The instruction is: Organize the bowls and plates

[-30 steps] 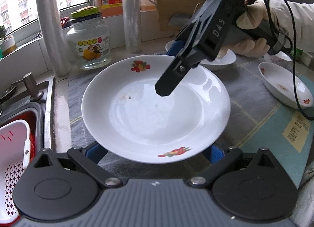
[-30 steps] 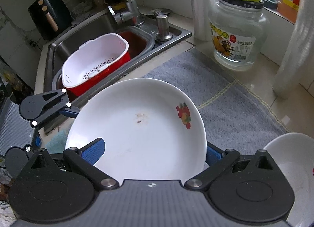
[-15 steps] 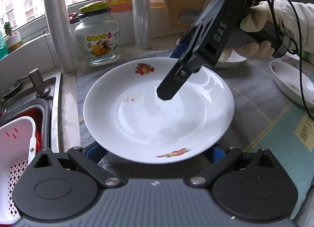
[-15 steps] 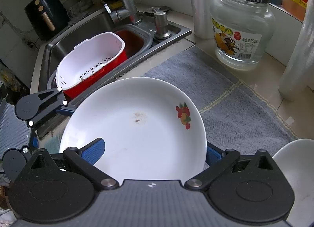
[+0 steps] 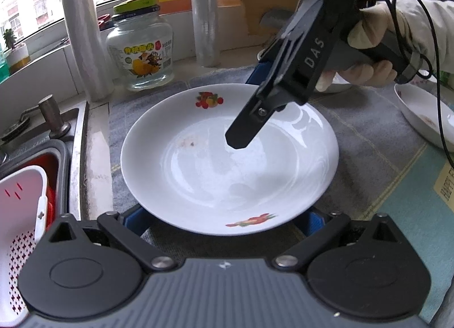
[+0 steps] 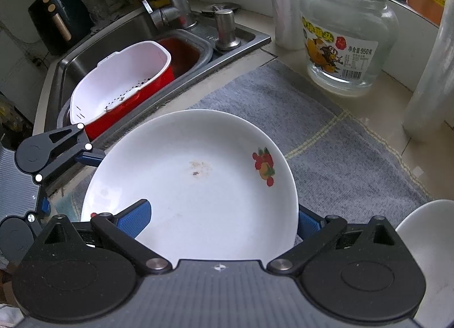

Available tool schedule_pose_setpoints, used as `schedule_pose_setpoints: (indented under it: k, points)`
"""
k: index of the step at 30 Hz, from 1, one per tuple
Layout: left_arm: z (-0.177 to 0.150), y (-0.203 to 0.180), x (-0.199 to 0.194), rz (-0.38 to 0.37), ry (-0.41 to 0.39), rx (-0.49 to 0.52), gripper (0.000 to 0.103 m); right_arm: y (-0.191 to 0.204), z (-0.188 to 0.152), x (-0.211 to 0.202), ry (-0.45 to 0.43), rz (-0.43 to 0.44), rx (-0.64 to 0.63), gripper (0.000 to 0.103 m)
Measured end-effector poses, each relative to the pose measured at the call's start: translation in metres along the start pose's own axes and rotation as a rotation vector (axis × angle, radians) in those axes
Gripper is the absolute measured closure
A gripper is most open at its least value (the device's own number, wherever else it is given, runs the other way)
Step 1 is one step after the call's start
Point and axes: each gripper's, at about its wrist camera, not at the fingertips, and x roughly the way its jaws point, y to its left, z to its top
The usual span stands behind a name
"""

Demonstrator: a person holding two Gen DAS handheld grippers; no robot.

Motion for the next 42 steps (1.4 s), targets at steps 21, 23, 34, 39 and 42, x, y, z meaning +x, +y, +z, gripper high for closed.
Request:
schedule_pose_setpoints:
  k: [21,23,34,39,42]
  points:
    - [-0.013,-0.021,-0.057,0.112,-0.034,-0.182,0.001,0.041,-0.054,-0.066,-0.165,-0.231,0.05,0.0]
    - [-0.013,-0.028,-0.062,0.095,-0.05,-0.202,0.001,0.046,-0.065,-0.073,-0.178,-0.249,0.093,0.0]
    - [-0.017,-0.079,-0.078,0.06,-0.033,-0.203,0.001,0.082,-0.143,-0.118,-0.262,-0.391,0.26,0.0]
    - [-0.016,-0.103,-0.084,0.025,-0.051,-0.168,0.001,0.097,-0.183,-0.137,-0.266,-0.486,0.296,0.0]
    - [-0.015,-0.116,-0.083,-0.006,-0.048,-0.14,0.001,0.1,-0.206,-0.147,-0.27,-0.526,0.348,0.0]
